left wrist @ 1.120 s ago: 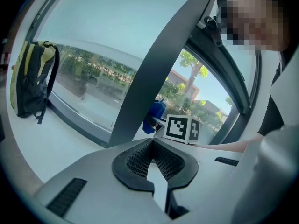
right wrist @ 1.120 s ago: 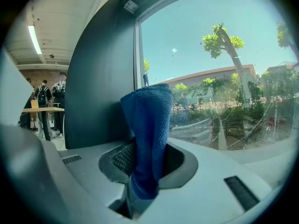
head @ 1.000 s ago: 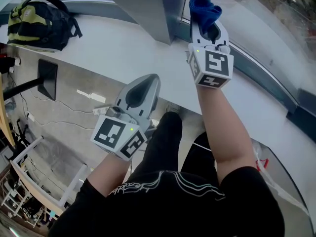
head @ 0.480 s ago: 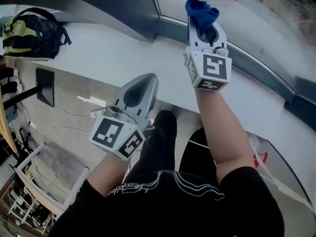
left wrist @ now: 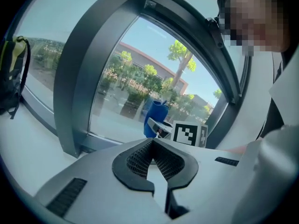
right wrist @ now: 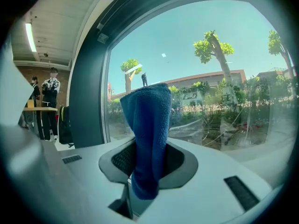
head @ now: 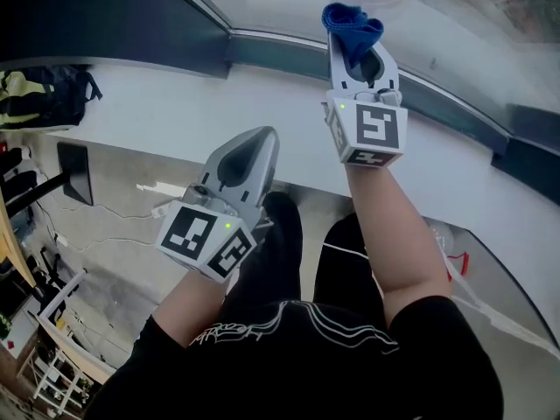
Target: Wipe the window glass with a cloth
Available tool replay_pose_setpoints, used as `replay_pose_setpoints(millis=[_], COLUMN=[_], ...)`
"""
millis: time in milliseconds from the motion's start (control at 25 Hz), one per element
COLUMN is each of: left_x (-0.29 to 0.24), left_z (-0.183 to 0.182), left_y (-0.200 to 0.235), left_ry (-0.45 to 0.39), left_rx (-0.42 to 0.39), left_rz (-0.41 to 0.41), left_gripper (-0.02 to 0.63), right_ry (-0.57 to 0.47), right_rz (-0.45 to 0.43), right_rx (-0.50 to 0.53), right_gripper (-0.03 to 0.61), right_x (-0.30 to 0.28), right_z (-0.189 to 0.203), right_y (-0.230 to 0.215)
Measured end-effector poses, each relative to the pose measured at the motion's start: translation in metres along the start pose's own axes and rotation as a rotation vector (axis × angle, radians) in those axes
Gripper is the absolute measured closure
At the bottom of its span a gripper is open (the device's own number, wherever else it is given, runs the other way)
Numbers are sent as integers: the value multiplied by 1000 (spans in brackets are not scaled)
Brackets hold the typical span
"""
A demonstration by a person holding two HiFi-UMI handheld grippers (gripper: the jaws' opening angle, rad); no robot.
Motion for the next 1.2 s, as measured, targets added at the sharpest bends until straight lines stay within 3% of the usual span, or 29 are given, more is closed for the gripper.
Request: replay_pose_setpoints(millis=[1200], left_x=[-140], left_z=[81], left_y=[-194], left_ry=[137], left_rx=[-105], left_rz=[178], left_gripper=[610], right_ry=[21], right_rz=[218], right_rx=[-19], right_gripper=[485], right_x=[157], right_z=[69], right_y=[-229])
Point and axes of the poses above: the fingertips, and each gripper's own axes: x backward along the fingers, y to its left, z out of its underside, the point moved 9 cm from there along x, backward along the fingers, and after that the axes turned 9 degrees about x, right-handed, at the moved point
